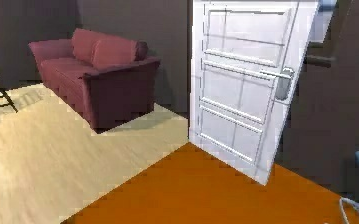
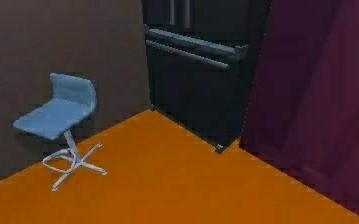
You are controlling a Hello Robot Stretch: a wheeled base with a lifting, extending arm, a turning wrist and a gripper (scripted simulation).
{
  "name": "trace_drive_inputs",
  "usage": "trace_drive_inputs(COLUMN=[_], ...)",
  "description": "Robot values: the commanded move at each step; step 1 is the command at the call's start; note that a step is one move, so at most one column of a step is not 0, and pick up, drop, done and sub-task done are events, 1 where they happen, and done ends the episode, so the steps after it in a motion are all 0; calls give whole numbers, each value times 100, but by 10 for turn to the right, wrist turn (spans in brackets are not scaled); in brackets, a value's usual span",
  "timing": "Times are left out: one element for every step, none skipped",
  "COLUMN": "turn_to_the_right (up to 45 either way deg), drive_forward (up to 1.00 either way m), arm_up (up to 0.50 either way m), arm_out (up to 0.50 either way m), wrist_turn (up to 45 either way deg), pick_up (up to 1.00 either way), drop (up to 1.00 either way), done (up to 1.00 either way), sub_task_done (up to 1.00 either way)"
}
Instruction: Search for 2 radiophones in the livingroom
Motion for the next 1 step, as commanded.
trace_drive_inputs(turn_to_the_right=[450], drive_forward=[0], arm_up=[0], arm_out=[0], wrist_turn=[0], pick_up=[0], drop=[0], done=[0], sub_task_done=[0])
